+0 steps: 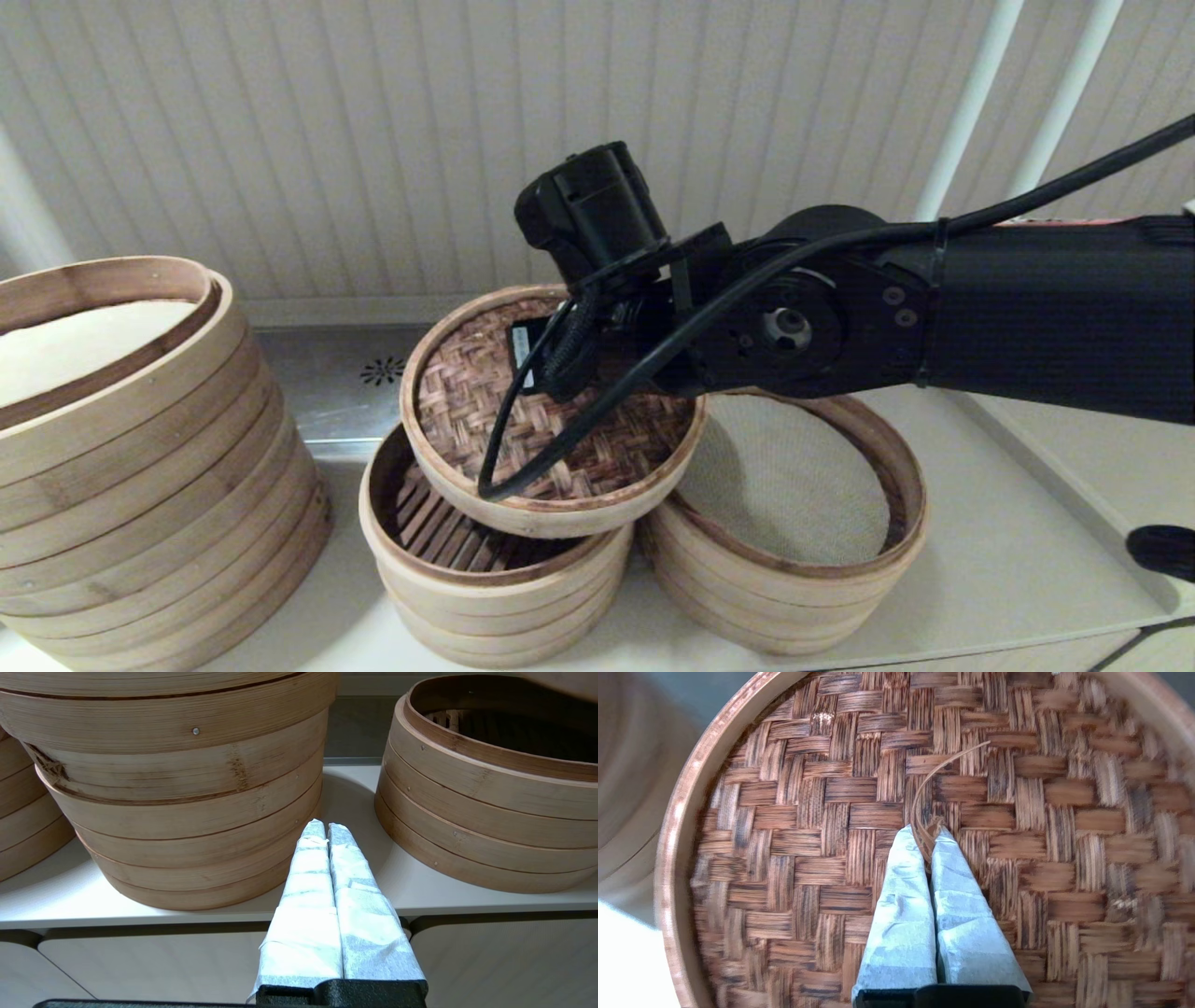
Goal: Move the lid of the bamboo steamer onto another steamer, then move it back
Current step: Put the steamer
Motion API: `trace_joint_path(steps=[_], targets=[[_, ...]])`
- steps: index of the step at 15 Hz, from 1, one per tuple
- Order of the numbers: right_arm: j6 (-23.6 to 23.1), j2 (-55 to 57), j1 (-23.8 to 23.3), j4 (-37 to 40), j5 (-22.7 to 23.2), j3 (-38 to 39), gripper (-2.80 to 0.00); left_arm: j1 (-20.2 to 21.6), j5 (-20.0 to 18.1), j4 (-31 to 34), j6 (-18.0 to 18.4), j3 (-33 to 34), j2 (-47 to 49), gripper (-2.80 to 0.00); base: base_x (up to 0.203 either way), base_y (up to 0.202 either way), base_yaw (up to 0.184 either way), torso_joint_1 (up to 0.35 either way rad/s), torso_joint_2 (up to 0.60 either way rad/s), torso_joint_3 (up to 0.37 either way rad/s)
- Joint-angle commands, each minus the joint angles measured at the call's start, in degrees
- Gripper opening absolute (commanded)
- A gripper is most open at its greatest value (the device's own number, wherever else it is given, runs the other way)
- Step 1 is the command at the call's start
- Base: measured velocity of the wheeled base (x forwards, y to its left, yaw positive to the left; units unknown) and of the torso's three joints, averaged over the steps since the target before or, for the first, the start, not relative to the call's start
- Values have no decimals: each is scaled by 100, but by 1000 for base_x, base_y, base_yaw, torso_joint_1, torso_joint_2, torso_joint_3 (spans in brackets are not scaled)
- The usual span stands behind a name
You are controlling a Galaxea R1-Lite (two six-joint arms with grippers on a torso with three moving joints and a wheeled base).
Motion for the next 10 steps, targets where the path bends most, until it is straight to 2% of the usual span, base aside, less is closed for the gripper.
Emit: trace_joint_path(steps=[1, 4, 10], targets=[[-20, -10, 20, 9, 430, 2, -280, 0, 1, 0, 0, 1, 9, -280, 0, 0, 0, 0, 0, 0], [-378, 100, 40, 9, 595, -11, -280, 0, 1, 0, 0, 1, 9, -280, 0, 0, 0, 0, 0, 0], [-698, 196, 33, -2, 1197, -21, -280, 0, 1, 0, 0, 1, 9, -280, 0, 0, 0, 0, 0, 0]])
